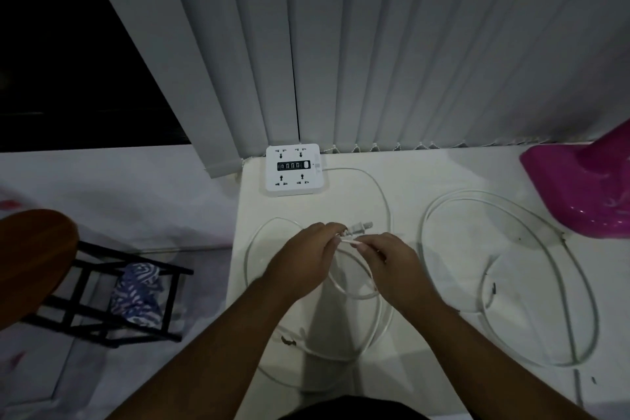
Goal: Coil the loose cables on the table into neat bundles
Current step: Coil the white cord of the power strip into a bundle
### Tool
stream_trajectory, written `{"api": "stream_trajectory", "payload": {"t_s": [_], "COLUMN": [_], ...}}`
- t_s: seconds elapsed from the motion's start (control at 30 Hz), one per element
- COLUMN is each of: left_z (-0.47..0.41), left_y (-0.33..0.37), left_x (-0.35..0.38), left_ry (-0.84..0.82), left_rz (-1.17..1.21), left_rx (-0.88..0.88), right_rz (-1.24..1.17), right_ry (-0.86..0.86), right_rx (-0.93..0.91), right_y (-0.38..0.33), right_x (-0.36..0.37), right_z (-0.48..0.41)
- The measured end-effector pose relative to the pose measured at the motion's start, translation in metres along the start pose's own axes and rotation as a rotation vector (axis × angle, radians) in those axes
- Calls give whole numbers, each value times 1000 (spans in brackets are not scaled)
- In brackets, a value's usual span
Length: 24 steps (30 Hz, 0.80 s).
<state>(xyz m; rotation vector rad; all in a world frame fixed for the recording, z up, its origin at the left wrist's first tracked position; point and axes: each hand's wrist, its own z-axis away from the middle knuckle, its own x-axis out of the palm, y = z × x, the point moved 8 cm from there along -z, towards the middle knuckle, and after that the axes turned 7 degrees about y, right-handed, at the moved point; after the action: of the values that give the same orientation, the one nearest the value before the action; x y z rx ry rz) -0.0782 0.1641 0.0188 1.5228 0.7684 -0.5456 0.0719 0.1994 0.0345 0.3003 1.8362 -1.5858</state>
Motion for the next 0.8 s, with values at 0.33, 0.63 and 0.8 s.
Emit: {"api": "stream_trajectory", "payload": {"t_s": [0.33, 0.63, 0.8], "left_z": [0, 9, 10], "left_y": [3, -7, -8], "left_x": [-6, -16, -21], "left_ry": [-141, 37, 113], "left_rz": [4, 367, 323], "left_rx": [70, -223, -246], "right_rz": [40, -562, -364], "right_ry": [185, -78, 77], "right_rx": [-233, 280, -107], "right_y": [-21, 6, -14], "right_x": [-12, 20, 10], "right_z": [-1, 2, 5]}}
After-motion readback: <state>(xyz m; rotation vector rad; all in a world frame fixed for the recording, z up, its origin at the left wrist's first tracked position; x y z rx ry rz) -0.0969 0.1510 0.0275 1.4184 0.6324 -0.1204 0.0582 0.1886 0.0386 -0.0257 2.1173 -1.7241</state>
